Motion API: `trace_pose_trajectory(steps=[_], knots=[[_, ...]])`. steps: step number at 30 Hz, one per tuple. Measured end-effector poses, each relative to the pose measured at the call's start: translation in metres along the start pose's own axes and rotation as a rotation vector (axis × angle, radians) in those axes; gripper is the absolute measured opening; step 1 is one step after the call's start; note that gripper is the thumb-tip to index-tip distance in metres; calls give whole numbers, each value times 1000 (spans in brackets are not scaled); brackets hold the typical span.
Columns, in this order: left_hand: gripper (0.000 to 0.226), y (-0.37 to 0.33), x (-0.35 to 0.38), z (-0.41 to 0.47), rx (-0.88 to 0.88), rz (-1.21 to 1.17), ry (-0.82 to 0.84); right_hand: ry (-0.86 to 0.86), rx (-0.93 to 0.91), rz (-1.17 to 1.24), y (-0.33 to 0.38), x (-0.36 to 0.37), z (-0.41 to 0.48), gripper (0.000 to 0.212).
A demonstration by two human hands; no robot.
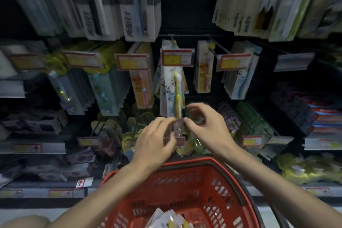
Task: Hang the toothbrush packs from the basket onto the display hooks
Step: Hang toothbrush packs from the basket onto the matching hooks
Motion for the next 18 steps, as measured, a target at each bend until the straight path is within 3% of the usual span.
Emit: trace_pose_trajectory(steps=[7, 13, 18], knots=[[65, 22, -39, 49, -236, -198, -225, 88, 151, 238, 13, 9, 71, 101], [78, 32, -26, 95, -301, -362, -170, 97, 169, 354, 4, 25, 122, 105], [81, 43, -4, 120, -303, -485, -128, 162, 137, 449, 2, 37, 146, 134]])
Point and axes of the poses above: each hand's wrist, its own z-axis towards the middle knuckle, its own x-axis out of the palm, y = z × x, the point moved 8 cm from there along z, towards the middle knuckle, and after that the axes turned 2 degrees about -y, right-handed, at the moved point
